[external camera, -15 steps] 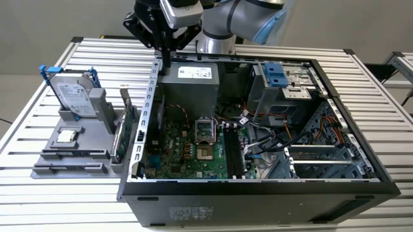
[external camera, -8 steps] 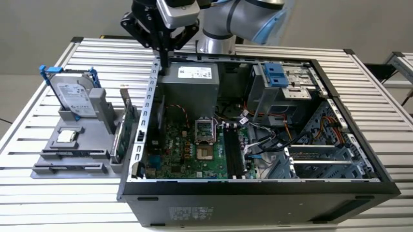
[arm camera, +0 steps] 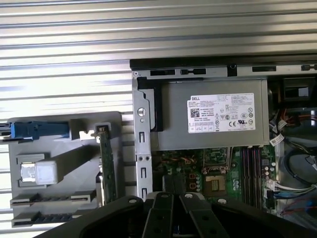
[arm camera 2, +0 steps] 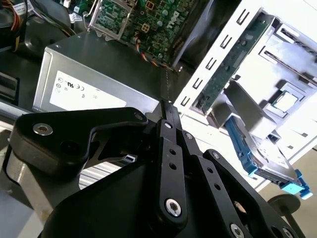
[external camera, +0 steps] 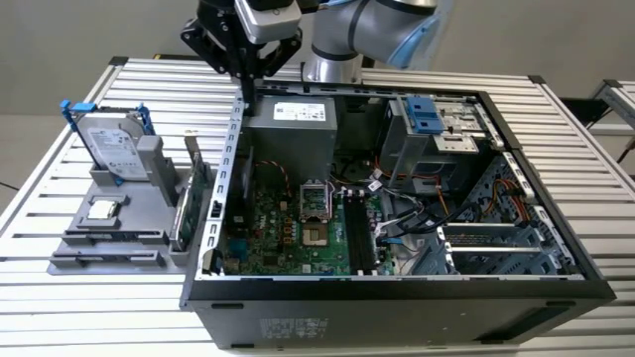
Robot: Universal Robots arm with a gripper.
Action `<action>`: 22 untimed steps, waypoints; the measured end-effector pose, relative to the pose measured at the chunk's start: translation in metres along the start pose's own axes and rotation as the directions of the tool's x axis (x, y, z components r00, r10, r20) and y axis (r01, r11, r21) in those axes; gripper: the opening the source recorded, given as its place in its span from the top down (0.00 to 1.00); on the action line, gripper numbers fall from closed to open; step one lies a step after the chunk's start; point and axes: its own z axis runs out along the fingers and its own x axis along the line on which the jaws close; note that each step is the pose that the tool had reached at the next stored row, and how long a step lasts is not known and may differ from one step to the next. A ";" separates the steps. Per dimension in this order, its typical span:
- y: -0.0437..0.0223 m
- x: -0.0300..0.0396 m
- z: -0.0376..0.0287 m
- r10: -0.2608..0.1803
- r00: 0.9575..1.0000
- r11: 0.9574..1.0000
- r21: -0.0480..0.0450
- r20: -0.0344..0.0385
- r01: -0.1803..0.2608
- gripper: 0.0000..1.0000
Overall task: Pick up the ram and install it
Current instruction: 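Reach for the ram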
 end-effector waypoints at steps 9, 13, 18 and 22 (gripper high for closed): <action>-0.0005 0.0072 -0.0001 0.000 1.000 1.000 0.000 0.000 0.000 1.00; -0.0007 0.0103 -0.0002 0.000 1.000 1.000 0.000 0.000 0.000 1.00; -0.0010 0.0143 -0.0003 0.000 1.000 1.000 0.000 0.000 0.000 1.00; -0.0013 0.0188 -0.0004 0.000 1.000 1.000 0.000 0.000 0.000 1.00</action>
